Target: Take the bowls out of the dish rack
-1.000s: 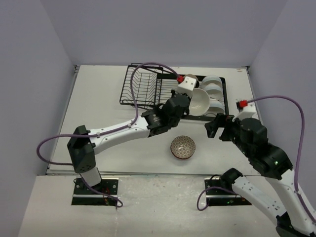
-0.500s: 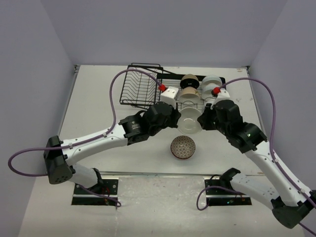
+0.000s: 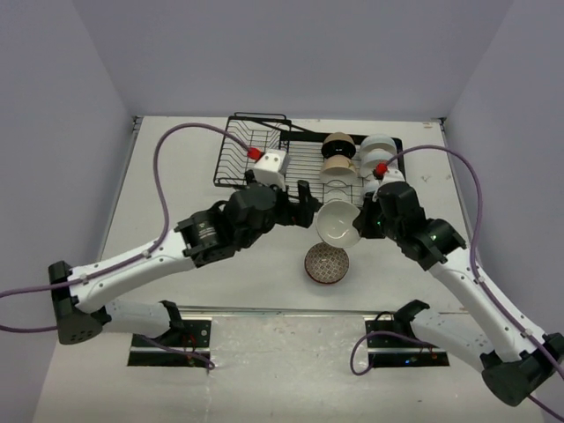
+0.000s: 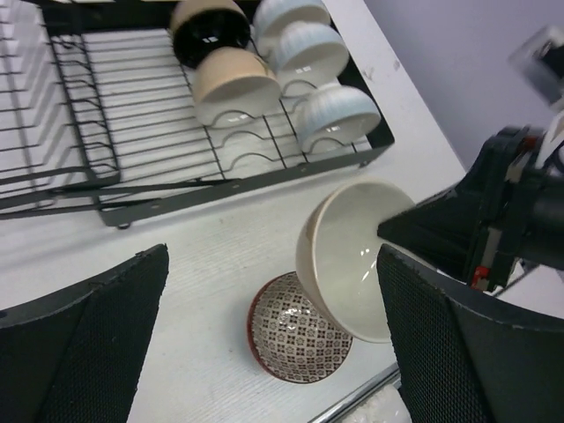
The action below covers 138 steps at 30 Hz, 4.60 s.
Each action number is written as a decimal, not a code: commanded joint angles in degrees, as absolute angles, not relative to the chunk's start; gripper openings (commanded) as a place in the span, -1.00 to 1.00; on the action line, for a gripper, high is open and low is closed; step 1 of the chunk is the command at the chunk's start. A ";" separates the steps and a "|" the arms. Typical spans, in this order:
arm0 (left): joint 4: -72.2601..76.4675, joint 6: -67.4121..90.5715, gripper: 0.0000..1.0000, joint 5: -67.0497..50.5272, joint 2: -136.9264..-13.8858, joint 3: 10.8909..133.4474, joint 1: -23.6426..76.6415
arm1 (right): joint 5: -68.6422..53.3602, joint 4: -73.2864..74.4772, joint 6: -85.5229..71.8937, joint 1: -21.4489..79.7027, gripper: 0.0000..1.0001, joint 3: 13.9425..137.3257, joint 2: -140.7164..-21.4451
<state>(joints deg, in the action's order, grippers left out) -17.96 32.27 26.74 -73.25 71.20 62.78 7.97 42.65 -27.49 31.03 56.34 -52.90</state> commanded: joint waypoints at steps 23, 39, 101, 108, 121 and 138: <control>-38.58 38.41 1.00 56.51 -42.63 65.66 62.84 | 2.29 20.48 -29.27 55.02 -0.87 72.42 -97.90; -40.34 38.50 1.00 57.04 -42.19 61.26 62.84 | 0.96 17.05 -30.32 55.28 -0.32 64.95 -93.79; -35.86 26.28 1.00 33.75 -36.91 45.88 62.75 | 36.39 -35.94 53.70 31.03 -1.00 55.81 -106.87; -36.03 26.45 1.00 34.45 -36.56 45.88 62.75 | 41.74 -57.09 60.88 31.20 -1.00 51.60 -108.89; -35.95 26.72 1.00 34.72 -35.95 45.79 62.75 | 44.82 -94.04 77.61 31.64 -1.00 52.12 -113.56; -34.81 25.84 1.00 32.78 -36.47 45.97 61.44 | 49.22 -58.49 49.42 34.28 -1.00 53.87 -90.37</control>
